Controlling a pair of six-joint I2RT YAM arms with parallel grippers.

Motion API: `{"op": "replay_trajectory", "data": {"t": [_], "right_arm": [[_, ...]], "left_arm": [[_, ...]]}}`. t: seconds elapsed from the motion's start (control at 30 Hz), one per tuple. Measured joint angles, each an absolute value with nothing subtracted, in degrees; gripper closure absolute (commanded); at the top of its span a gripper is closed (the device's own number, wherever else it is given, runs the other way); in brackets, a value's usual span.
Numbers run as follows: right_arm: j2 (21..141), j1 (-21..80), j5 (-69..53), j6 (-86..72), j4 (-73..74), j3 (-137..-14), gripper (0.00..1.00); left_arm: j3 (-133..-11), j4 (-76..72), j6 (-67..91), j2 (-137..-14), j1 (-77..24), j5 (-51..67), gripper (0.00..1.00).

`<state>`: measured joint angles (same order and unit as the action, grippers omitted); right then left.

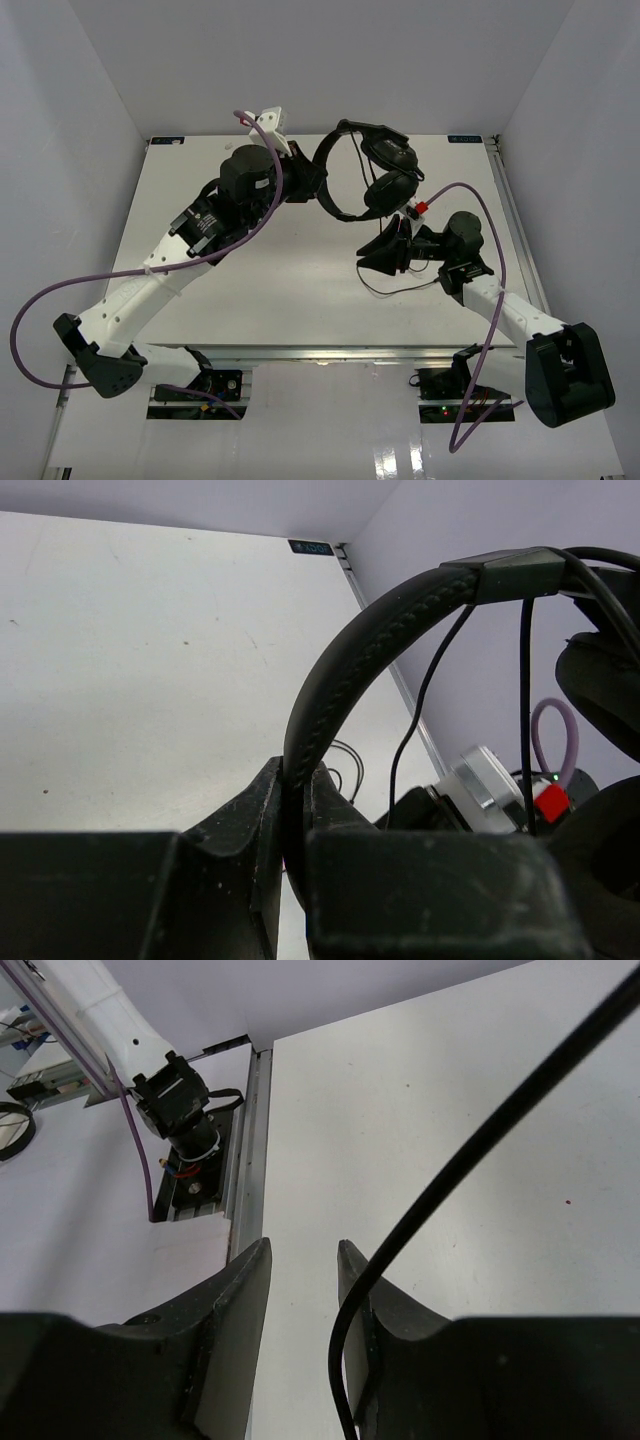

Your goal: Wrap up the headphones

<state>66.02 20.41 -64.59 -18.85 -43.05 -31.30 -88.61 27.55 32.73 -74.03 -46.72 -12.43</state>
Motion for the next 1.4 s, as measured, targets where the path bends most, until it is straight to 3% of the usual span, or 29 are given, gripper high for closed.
{"op": "replay_trajectory", "data": {"t": [0.27, 0.47, 0.77, 1.07, 1.17, 1.4], "right_arm": [[64.04, 20.66, -64.64, -16.52, -41.45, -30.02, 0.66], [62.22, 20.92, -64.66, -12.89, -37.44, -29.52, 0.81], [61.36, 21.88, -65.81, -7.81, -29.67, -30.8, 0.9], [65.98, 25.24, -62.31, 17.39, 5.47, -51.88, 0.91], [69.14, 26.28, -57.77, 29.68, 19.29, -59.96, 0.91], [71.41, 29.56, -43.02, 47.42, 38.79, -65.74, 0.91]], "left_arm": [[-89.86, 25.52, 33.48, -75.84, -45.53, -17.57, 1.0], [-89.86, 22.72, 34.25, -77.02, -43.0, -19.98, 1.0], [-86.51, 19.76, 37.24, -78.76, -37.77, -20.77, 1.0], [-85.58, 16.71, 39.7, -85.63, -34.47, -24.85, 1.0], [-85.19, 16.47, 39.7, -88.94, -34.46, -26.06, 1.0], [-81.09, 16.72, 38.93, -92.87, -34.55, -26.95, 1.0]]}}
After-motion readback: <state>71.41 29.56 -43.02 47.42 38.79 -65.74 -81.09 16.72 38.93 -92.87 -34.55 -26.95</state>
